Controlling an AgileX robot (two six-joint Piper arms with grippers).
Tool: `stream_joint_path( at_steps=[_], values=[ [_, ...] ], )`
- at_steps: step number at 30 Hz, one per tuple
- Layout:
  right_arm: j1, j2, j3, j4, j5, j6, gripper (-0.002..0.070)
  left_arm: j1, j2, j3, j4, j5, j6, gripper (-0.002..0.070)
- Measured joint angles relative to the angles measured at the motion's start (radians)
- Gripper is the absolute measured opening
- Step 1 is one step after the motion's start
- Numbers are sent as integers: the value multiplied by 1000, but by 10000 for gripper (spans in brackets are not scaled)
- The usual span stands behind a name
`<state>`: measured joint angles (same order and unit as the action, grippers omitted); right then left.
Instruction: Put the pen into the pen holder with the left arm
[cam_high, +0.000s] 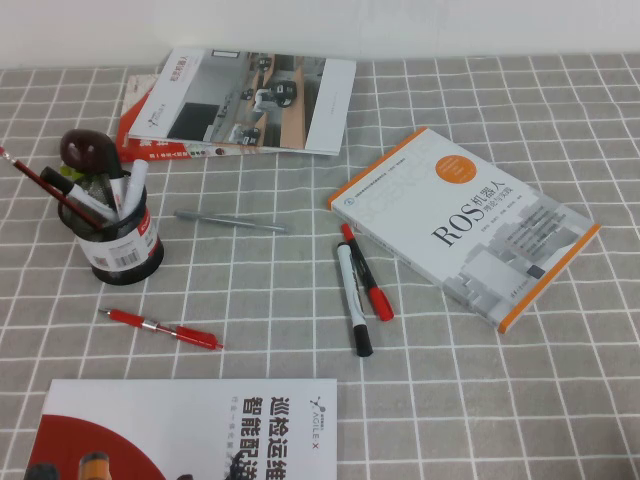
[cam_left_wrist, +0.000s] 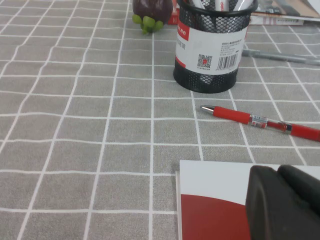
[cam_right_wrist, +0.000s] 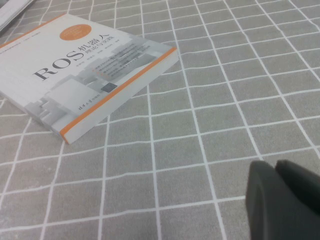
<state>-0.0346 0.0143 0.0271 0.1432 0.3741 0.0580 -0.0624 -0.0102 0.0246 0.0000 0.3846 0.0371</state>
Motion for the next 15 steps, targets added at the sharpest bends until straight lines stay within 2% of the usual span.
stream_joint_path(
  at_steps=[15],
  values=[
    [0,0,0,0,0,0,-15,0,0,0,32,0,0,-3]
  ],
)
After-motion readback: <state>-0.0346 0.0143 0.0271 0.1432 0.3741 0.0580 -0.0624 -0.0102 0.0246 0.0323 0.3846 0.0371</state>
